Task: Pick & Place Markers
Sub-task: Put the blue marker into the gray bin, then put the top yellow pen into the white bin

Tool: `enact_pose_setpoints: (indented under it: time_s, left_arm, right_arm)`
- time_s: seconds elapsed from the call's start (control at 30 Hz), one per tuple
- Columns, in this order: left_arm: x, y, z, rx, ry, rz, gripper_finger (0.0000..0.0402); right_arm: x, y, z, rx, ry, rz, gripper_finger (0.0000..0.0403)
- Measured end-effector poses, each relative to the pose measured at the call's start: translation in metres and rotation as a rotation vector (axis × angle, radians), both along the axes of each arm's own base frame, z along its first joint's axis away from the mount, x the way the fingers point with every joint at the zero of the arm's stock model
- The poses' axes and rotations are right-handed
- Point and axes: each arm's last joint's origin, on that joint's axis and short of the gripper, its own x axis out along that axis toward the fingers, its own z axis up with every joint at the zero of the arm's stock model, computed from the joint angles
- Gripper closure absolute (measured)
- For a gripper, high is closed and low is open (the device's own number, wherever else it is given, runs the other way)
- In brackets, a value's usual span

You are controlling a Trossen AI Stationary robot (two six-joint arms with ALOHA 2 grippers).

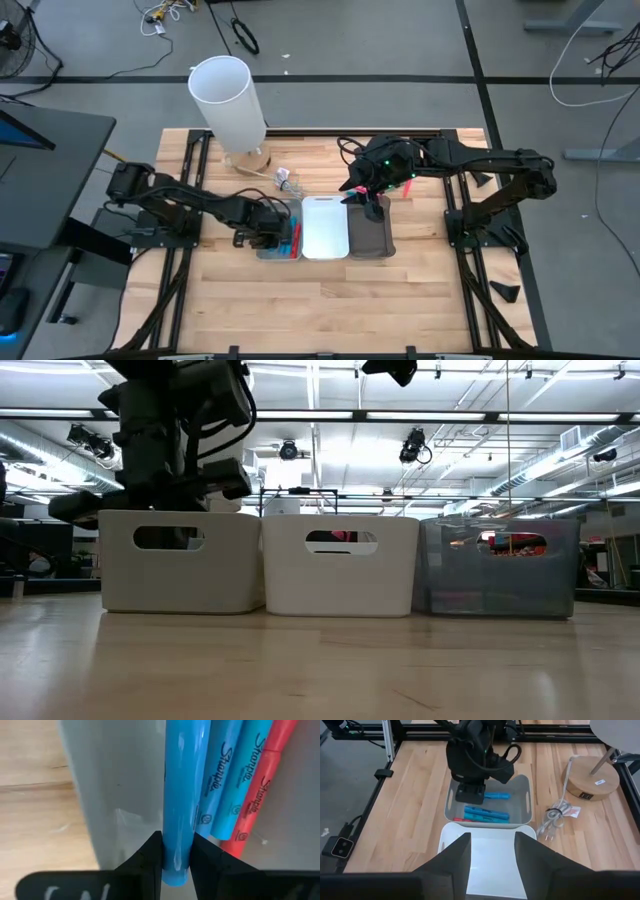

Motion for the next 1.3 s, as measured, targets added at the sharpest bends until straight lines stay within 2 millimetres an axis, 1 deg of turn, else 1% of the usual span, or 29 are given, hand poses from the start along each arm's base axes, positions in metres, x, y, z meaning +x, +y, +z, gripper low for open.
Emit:
enact_pose_setpoints:
  time_s: [0.2,0.27,0.37,0.47,0.67,0.8,1.03,1.3]
  left_arm:
    - [0.001,0.000,-0.002,-0.001,-0.001,-0.009,0.0327]
    - [0.002,0.000,-0.001,-0.002,-0.011,-0.020,0.0307]
    - [0.002,0.000,-0.001,-0.004,-0.014,-0.020,0.0262]
    - [0.003,0.000,-0.001,-0.003,-0.024,-0.026,0.0227]
    - [0.004,0.000,-0.001,-0.007,-0.035,-0.027,0.0189]
    - [0.005,0.002,-0.001,-0.022,-0.038,-0.042,0.0179]
    - [0.006,0.015,0.002,-0.048,-0.068,-0.086,0.0178]
    - [0.004,0.035,0.021,0.046,-0.198,-0.229,0.0178]
  right_arm:
    - [0.000,0.000,0.000,0.001,0.004,-0.001,0.0253]
    - [0.000,0.000,0.000,0.002,0.005,-0.001,0.0253]
    - [0.000,0.000,0.000,0.003,0.006,-0.002,0.0253]
    - [0.000,0.000,0.000,0.003,0.007,-0.002,0.0253]
    - [0.000,0.000,0.000,0.004,0.007,-0.002,0.0253]
    - [0.000,0.000,0.000,0.004,0.007,-0.002,0.0253]
    - [0.000,0.000,-0.001,-0.002,0.006,0.002,0.0253]
    - [-0.001,0.000,-0.001,0.001,0.018,0.000,0.0253]
